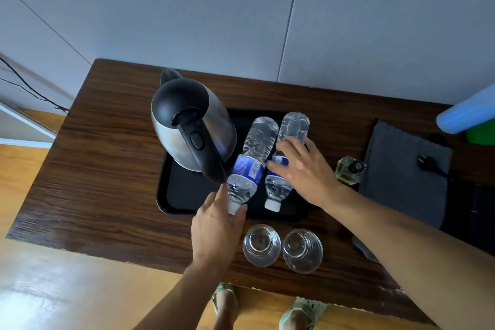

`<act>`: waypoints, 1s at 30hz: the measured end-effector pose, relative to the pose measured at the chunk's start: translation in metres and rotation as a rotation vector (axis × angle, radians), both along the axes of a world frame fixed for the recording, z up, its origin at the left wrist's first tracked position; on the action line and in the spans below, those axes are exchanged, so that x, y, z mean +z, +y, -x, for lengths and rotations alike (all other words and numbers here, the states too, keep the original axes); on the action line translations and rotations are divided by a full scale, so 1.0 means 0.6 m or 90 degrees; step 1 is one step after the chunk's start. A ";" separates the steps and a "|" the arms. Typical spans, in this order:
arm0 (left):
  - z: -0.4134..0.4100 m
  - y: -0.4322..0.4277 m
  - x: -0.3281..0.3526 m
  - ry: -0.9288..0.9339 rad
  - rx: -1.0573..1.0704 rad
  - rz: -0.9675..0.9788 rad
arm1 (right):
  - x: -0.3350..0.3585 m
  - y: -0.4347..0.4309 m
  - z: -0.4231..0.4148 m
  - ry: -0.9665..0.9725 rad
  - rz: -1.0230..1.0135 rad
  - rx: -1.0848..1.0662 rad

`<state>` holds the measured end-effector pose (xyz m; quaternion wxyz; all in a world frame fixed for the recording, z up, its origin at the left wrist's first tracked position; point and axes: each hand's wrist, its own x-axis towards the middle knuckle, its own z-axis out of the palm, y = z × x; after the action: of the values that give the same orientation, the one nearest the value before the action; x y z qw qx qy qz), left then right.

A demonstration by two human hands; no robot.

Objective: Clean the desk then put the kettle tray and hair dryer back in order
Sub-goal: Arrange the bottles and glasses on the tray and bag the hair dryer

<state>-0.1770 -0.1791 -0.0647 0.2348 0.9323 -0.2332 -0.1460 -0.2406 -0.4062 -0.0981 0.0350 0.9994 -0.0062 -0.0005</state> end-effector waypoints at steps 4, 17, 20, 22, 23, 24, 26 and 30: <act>0.028 0.001 0.028 -0.103 -0.013 0.035 | 0.017 -0.008 0.038 -0.084 -0.190 -0.056; -0.069 -0.192 0.177 -0.136 0.001 0.191 | 0.118 -0.058 -0.035 -0.108 -0.747 -0.450; -0.092 -0.228 0.173 -0.136 -0.020 0.226 | 0.109 -0.071 -0.044 -0.103 -0.807 -0.486; -0.102 -0.238 0.167 -0.123 -0.040 0.242 | 0.103 -0.079 -0.046 -0.114 -0.844 -0.508; -0.105 -0.240 0.163 -0.112 -0.047 0.255 | 0.102 -0.082 -0.047 -0.116 -0.856 -0.512; -0.107 -0.239 0.158 -0.093 -0.050 0.277 | 0.098 -0.083 -0.046 -0.116 -0.864 -0.512; -0.109 -0.234 0.146 -0.012 -0.037 0.327 | 0.090 -0.082 -0.045 -0.117 -0.863 -0.511; -0.096 -0.214 0.094 0.249 0.059 0.355 | 0.075 -0.072 -0.044 -0.114 -0.795 -0.522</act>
<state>-0.1196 -0.3077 -0.0081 0.5274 0.7962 -0.1722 -0.2414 -0.2139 -0.4494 -0.0530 -0.5420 0.7471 -0.3793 0.0644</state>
